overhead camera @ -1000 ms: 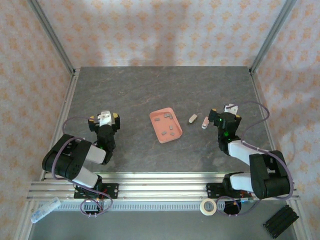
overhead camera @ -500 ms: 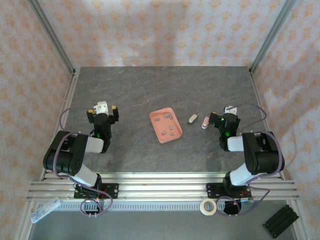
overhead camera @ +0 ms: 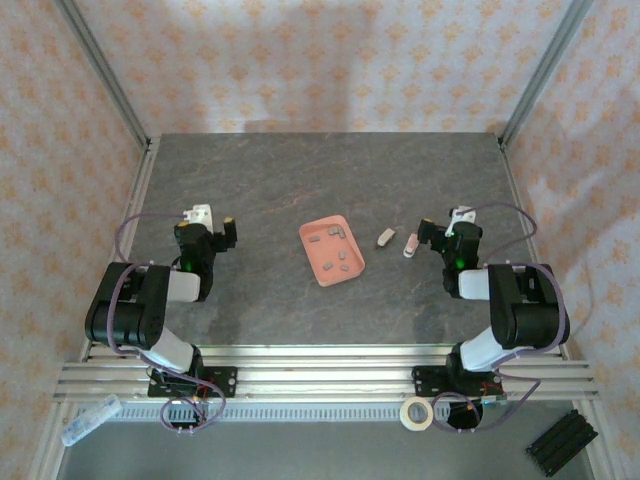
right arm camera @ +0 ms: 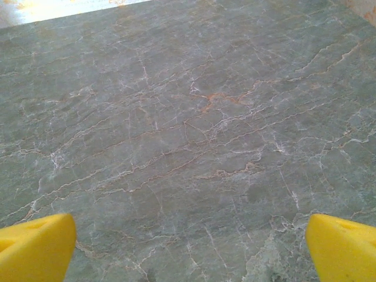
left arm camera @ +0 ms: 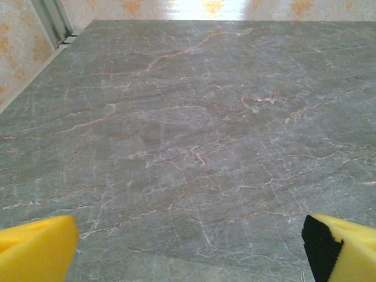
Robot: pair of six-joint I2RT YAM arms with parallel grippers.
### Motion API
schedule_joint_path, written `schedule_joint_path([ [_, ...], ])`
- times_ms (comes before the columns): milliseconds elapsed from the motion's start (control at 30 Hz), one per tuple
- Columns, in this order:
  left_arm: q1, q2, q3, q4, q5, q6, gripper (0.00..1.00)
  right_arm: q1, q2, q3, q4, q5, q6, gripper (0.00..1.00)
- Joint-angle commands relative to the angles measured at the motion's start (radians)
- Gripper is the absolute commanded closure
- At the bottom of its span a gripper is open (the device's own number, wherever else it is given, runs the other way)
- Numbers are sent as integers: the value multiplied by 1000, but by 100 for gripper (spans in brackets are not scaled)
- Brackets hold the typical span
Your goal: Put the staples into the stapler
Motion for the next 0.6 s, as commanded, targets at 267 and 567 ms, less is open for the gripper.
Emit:
schedule_joint_path([
  [267, 2, -23, 6, 11, 17, -22, 0, 1, -8, 30, -11, 46, 18, 1],
  [567, 2, -23, 4, 11, 19, -23, 0, 1, -8, 29, -9, 47, 17, 1],
])
